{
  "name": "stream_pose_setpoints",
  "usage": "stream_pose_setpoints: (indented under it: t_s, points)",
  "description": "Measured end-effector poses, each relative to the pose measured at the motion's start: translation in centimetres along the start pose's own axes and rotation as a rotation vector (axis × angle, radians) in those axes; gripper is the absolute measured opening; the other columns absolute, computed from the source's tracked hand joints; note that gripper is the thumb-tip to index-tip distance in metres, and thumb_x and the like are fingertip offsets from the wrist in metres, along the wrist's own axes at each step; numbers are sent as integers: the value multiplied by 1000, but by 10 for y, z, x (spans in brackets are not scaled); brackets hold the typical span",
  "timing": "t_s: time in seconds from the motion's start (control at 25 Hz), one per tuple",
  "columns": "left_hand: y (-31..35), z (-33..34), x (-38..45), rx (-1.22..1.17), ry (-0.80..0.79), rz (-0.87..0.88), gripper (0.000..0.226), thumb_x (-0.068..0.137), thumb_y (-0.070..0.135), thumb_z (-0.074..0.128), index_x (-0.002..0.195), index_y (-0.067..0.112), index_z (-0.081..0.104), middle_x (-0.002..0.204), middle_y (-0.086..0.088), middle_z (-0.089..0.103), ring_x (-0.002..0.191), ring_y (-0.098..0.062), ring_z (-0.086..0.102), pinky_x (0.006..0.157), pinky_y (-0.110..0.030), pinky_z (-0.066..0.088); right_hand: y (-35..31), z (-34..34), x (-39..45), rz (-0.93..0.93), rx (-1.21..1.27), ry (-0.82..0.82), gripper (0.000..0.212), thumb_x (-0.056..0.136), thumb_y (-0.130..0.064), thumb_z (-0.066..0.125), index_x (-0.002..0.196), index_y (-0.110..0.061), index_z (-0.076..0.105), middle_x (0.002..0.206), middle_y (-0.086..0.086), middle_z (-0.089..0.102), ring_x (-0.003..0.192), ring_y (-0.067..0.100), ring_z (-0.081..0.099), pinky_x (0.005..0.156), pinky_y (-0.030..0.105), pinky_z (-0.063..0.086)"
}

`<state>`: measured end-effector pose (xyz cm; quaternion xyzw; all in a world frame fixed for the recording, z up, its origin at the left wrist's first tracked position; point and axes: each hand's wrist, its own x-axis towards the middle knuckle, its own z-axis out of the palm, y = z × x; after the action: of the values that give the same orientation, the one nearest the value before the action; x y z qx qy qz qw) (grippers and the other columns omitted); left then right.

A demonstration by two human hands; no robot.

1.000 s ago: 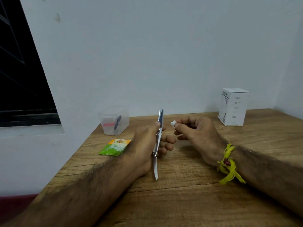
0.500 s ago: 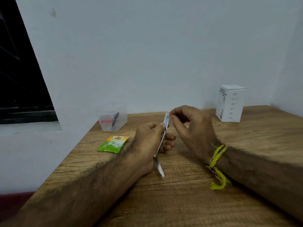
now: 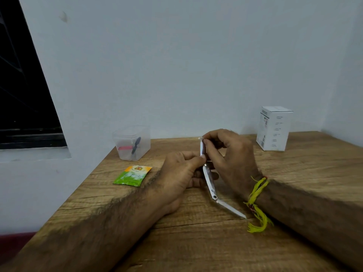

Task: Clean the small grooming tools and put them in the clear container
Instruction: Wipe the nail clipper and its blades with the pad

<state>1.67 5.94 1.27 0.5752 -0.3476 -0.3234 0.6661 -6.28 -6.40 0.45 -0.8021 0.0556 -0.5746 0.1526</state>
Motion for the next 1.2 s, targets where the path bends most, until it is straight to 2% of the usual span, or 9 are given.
stream_pose_setpoints:
  t_s: [0.2,0.44,0.56,0.96,1.08,1.2]
  points:
    - [-1,0,-1,30,-18,2,19,99,3,55,99,-10,69,83,-21,73,66,-22,72,60,-30,62,3,0,-3,-76,-79,-89,7,91,-3,66,95,-7,71,87,0,69,79,11,62,74,24,51]
    - [-4,-1,2,36,-19,-3,17,97,1,57,101,-11,69,87,-23,73,71,-26,70,64,-31,63,4,5,-2,-109,-96,-78,8,89,-1,67,95,-4,71,87,3,69,80,13,62,75,26,51]
    - [-4,-1,1,31,2,-1,17,99,4,58,102,-7,71,92,-21,75,70,-23,72,64,-32,63,9,-1,-2,-107,-113,-70,6,90,-4,68,94,-6,71,86,1,69,77,13,62,72,29,51]
    - [-5,-2,3,42,-13,-2,17,97,2,59,102,-11,69,91,-27,73,69,-24,71,65,-34,63,7,0,-1,-167,-95,-97,6,88,-2,70,94,-4,71,85,3,69,78,15,63,72,31,53]
    - [-5,-2,2,58,0,4,18,98,1,57,103,-11,69,86,-23,73,66,-22,71,62,-31,62,8,-2,-2,-157,-107,-110,5,89,-5,70,93,-5,71,85,3,68,77,15,63,70,34,55]
    - [-8,-4,5,48,3,4,18,97,0,57,101,-12,69,94,-31,72,75,-30,71,72,-40,62,8,-2,-3,-169,-93,-131,4,90,-7,69,94,-6,72,84,1,68,77,12,61,71,32,53]
